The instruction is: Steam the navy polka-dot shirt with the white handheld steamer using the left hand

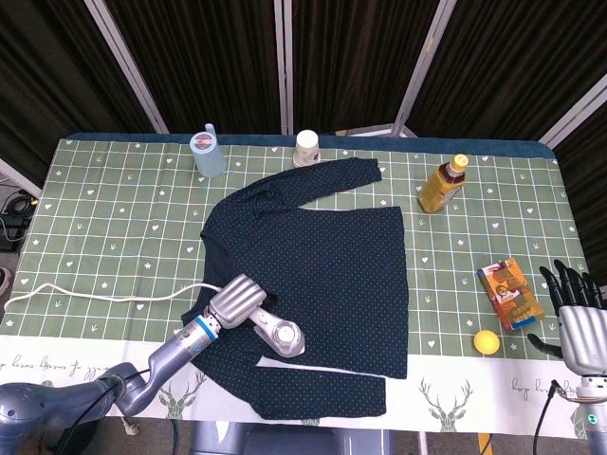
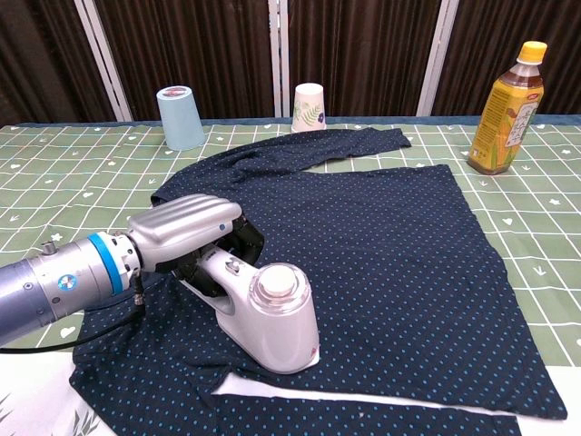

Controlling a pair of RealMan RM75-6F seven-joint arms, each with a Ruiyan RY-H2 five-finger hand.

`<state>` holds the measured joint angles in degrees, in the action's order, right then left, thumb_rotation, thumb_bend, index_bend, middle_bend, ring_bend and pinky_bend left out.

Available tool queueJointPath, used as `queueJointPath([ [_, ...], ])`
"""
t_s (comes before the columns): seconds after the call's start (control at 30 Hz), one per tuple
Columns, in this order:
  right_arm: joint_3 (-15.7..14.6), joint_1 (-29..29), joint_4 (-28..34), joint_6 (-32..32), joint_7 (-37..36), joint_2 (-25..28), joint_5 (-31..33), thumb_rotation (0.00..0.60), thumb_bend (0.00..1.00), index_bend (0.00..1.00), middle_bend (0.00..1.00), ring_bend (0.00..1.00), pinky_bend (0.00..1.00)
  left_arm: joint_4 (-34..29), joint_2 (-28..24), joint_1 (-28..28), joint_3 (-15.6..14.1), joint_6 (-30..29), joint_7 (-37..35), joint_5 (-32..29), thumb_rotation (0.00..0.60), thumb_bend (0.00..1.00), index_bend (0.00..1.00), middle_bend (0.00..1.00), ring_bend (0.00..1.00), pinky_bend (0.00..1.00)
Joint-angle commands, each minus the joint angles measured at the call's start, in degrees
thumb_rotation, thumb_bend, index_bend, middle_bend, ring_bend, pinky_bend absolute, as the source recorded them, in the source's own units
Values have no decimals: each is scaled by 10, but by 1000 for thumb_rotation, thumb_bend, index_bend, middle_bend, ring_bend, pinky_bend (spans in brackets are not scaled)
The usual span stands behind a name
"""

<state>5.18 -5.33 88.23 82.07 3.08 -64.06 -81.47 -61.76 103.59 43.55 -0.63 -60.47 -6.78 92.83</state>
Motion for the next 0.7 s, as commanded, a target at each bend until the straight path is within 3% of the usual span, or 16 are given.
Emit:
queueJointPath([
  [0.03,0,0,0,0,1,0,0,600,0,0,0,0,0,10,-1,-4,-1,2,-3,-5,600,570,1000,895,778,997],
  [0.7,-1,-3,6,-2,9,-1,-2,600,0,0,0,0,0,85,-50,-39,-21,-30,-73,-3,600,570,1000,895,778,997],
])
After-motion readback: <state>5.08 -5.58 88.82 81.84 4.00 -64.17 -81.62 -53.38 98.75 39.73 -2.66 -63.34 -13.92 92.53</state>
